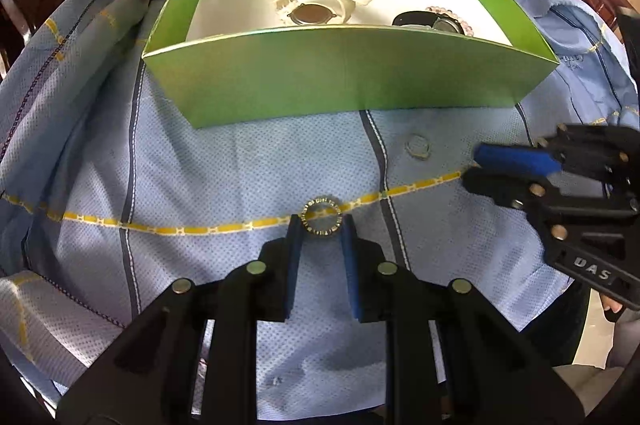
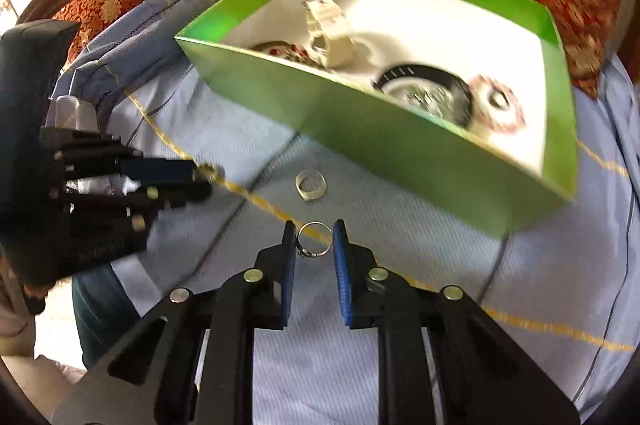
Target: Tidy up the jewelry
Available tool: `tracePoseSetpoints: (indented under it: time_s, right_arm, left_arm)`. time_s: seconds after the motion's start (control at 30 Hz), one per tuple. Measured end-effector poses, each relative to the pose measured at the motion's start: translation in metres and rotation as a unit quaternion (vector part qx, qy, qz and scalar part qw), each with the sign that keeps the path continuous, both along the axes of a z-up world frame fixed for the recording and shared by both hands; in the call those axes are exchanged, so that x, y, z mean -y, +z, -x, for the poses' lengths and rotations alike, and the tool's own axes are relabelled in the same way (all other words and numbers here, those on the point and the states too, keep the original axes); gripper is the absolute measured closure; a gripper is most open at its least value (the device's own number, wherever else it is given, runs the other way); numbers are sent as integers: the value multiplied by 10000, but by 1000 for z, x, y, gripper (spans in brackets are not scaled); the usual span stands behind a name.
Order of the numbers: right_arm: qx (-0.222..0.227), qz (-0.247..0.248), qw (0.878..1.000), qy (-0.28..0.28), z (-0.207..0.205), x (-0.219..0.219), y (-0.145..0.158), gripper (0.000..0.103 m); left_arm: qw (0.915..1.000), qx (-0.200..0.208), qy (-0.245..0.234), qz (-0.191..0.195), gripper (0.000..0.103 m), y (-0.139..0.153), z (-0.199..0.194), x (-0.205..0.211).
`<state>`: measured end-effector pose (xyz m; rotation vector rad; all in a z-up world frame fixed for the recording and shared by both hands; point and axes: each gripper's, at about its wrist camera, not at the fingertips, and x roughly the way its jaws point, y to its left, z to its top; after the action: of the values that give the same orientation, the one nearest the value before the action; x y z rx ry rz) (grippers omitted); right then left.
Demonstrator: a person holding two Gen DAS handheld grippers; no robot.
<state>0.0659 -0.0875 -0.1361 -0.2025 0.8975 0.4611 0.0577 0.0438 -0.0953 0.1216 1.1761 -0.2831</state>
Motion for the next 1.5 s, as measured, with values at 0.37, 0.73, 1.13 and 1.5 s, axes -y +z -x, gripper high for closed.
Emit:
tracePoseSetpoints:
  time_s: [0.37,0.73,1.13,1.5]
  right_arm:
    - [-30,253,9997,-6,-12,-21,-8,84]
    - [23,166,9999,-23,-11,-16,-14,62]
    - [423,424,9980,217,-20,-34,-18,85]
    - [388,154,9991,106,0,-11,-4,85]
  left_arm:
    - [10000,39,-22,-29,82,-2,0,1]
    - [10000,48,-20,-12,80,-3,1,3]
    - [10000,83,22,-13,82,-3,-1,6]
    - [9997,218,89,13,82,9,4,2]
